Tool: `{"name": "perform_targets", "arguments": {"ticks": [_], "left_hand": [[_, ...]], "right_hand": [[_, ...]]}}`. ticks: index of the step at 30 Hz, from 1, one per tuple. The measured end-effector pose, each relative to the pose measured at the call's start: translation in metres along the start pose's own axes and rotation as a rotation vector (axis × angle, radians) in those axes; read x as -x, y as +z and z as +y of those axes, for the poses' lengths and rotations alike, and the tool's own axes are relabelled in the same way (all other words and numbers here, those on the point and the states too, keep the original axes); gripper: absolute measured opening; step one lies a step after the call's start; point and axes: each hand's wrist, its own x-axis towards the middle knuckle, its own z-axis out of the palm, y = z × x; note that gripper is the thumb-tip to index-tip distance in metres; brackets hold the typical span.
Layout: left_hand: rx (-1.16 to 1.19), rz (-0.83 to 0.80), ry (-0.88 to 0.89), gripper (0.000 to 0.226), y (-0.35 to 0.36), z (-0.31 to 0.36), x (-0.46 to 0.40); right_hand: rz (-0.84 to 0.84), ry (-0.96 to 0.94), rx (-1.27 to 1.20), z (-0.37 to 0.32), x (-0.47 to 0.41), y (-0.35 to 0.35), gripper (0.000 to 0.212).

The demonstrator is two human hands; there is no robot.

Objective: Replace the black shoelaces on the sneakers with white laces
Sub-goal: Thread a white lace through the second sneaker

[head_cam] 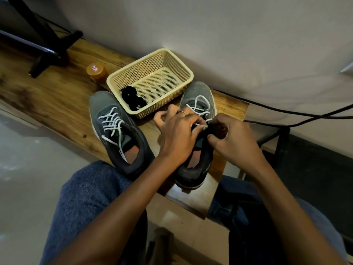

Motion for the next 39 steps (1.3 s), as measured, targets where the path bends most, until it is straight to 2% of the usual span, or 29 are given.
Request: {"name": "perform_targets", "arguments": {"ticks": [6,13,15,18,20,23,28,34,39], "left_hand": [[0.036,0.022,0.023,0.012,0.0,-0.001,0.0],[0.075,0.023,0.021,0.013,-0.001,0.0,-0.001],[0.052,0.0,0.011,0.012,-0.002,0.001,-0.002],[0.031,-0.04,-0.007,0.013,-0.003,0.002,-0.005],[0.029,-0.052,-0.009,0.012,-0.005,0.002,-0.005],[0.028,-0.065,-0.018,0.012,-0.006,-0.002,-0.004],[0.048,-0.104,-0.032,0.013,-0.011,-0.003,-0.005],[0.059,-0.157,-0.193,0.045,-0.018,-0.011,-0.011],[0.097,-0.271,-0.306,0.052,-0.018,-0.017,-0.01]], "right_hand": [[0.001,-0.051,0.047,-0.002,0.001,0.0,0.023],[-0.003,-0.049,-0.008,0.002,0.002,0.001,0.017],[-0.003,0.058,-0.159,0.005,0.001,-0.001,0.006],[-0.034,0.345,-0.6,0.008,-0.004,-0.008,0.021],[-0.072,0.434,-0.726,0.008,-0.006,-0.013,0.022],[-0.086,0.409,-0.655,0.008,-0.007,-0.011,0.011],[-0.086,0.395,-0.583,0.005,-0.01,-0.01,0.008],[-0.025,0.368,-0.571,0.002,-0.007,-0.011,0.016],[0.041,0.357,-0.654,-0.004,-0.002,-0.017,0.015]]}}
